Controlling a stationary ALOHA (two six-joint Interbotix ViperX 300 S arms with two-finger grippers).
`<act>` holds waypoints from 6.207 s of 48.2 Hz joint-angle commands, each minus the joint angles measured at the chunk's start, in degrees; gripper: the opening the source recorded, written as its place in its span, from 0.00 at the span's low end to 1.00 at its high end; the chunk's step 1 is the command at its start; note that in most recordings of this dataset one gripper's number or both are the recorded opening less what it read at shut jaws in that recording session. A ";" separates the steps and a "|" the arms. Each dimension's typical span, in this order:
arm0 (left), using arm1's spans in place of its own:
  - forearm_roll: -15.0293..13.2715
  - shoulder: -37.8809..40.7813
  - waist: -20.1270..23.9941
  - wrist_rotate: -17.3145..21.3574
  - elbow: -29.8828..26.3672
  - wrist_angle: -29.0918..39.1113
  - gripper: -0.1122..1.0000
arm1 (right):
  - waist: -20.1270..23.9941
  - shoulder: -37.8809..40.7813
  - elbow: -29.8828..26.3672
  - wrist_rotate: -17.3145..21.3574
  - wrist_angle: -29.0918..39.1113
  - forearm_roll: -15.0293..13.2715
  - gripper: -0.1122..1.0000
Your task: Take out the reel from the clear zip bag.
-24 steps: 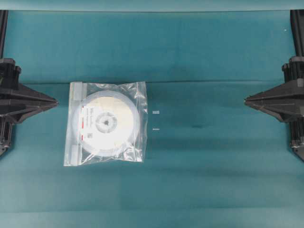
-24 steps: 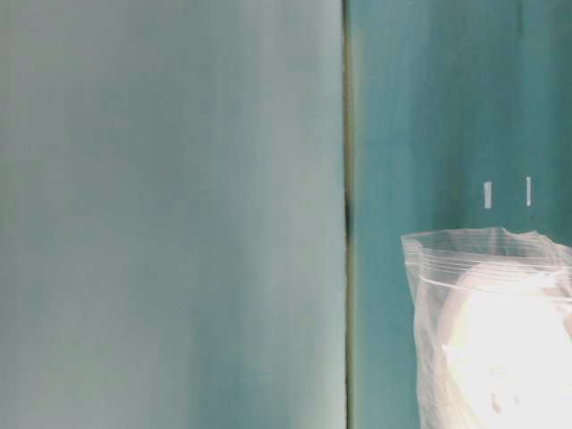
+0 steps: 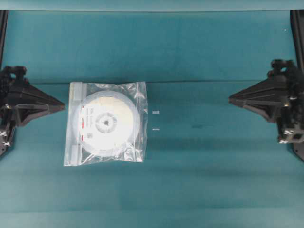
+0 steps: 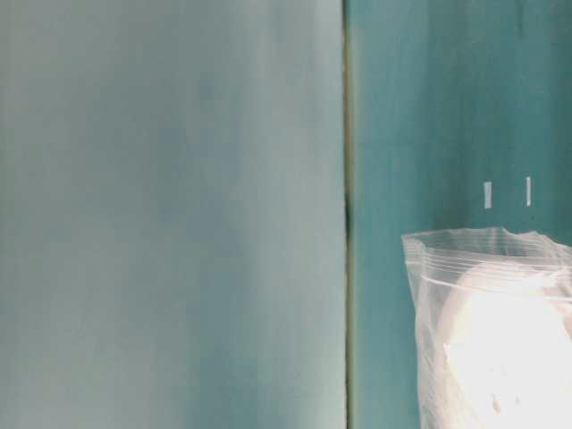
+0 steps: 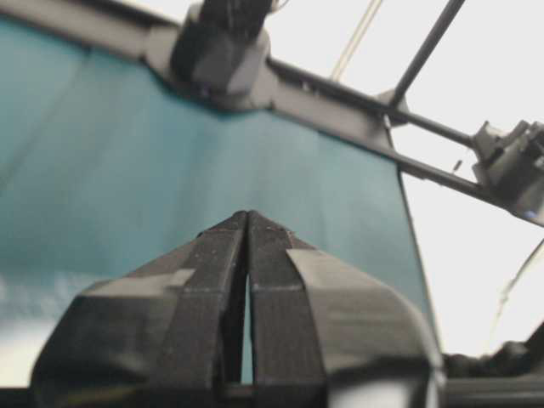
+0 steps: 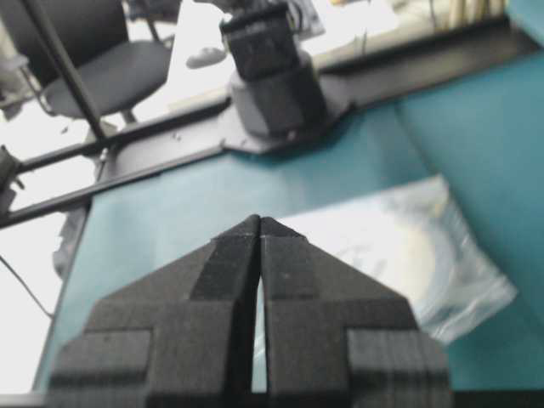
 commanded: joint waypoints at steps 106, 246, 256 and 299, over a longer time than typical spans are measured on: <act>0.88 32.52 11.51 -32.87 12.66 -10.28 0.89 | -4.75 42.71 -13.18 21.18 -1.41 13.97 0.80; 0.88 38.67 11.51 -31.99 10.11 -10.55 0.10 | -1.67 65.74 -31.82 21.71 -1.14 15.73 0.80; 0.79 38.85 11.51 -31.99 9.84 -10.55 0.10 | -1.76 66.71 -32.87 22.24 -1.32 15.91 0.80; 0.88 39.20 11.51 -31.90 9.84 -10.46 0.10 | -2.02 67.41 -34.54 22.24 1.67 16.00 0.27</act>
